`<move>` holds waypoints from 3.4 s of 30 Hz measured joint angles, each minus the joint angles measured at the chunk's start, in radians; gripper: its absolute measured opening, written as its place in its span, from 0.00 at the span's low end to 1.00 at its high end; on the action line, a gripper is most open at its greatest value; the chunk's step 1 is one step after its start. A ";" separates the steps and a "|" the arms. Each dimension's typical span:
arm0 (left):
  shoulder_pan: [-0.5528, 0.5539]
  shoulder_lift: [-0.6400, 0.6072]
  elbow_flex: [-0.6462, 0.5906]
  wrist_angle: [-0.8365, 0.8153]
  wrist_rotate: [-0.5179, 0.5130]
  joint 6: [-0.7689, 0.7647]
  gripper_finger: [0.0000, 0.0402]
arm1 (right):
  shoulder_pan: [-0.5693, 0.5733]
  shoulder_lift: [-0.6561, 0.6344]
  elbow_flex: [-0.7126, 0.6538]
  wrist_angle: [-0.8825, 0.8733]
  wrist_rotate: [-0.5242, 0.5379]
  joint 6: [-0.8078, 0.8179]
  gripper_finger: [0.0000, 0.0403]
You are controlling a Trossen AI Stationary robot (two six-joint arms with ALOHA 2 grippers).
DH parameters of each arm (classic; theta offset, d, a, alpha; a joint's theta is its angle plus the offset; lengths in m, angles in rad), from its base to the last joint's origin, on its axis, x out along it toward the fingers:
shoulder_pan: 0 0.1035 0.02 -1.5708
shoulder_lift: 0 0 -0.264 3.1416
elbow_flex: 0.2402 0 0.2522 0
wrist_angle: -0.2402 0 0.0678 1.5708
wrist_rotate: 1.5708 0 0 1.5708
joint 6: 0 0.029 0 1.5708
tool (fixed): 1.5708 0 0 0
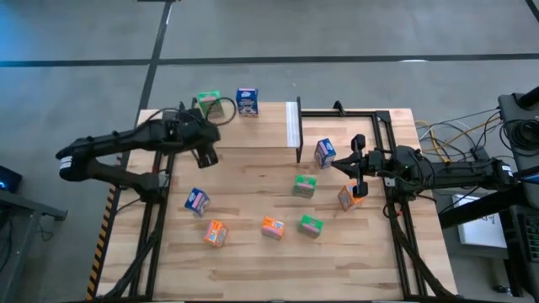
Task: Stack cereal on shelf
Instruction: Put the top left green cereal box on the shelf
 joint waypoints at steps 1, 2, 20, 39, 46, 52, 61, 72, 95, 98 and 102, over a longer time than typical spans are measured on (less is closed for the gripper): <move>0.025 -0.003 0.000 0.002 0.000 0.018 0.33 | 0.000 0.000 0.000 0.000 0.000 -0.001 0.03; 0.049 -0.005 -0.001 0.007 0.000 0.036 0.28 | 0.000 0.000 0.000 0.000 0.000 -0.003 0.03; 0.293 0.096 -0.002 0.129 0.069 0.215 0.00 | 0.000 0.000 0.001 -0.002 0.000 -0.018 0.03; 0.403 0.163 -0.002 0.190 0.069 0.256 0.00 | 0.000 0.000 0.001 -0.006 0.000 -0.028 0.03; 0.403 0.163 -0.002 0.189 0.110 0.242 0.00 | 0.000 0.000 0.001 -0.008 0.000 -0.030 0.03; 0.399 0.154 -0.002 0.189 0.224 0.180 0.00 | 0.000 0.000 0.001 -0.008 0.000 -0.030 0.03; 0.315 0.045 -0.002 0.197 0.400 0.014 0.00 | 0.000 0.000 0.001 -0.009 0.000 -0.019 0.03; 0.098 -0.101 -0.136 0.422 0.276 -0.025 0.00 | 0.000 0.000 0.001 -0.009 0.001 0.014 0.03; 0.214 -0.013 -0.410 0.919 -0.089 0.177 0.00 | 0.000 0.000 0.001 -0.009 0.001 0.013 0.03; 0.235 0.001 -0.405 0.918 -0.089 0.173 0.00 | 0.000 0.000 0.001 -0.009 0.001 0.013 0.03; 0.256 0.026 -0.405 0.918 -0.089 0.162 0.00 | 0.000 0.000 0.001 -0.010 0.001 0.009 0.03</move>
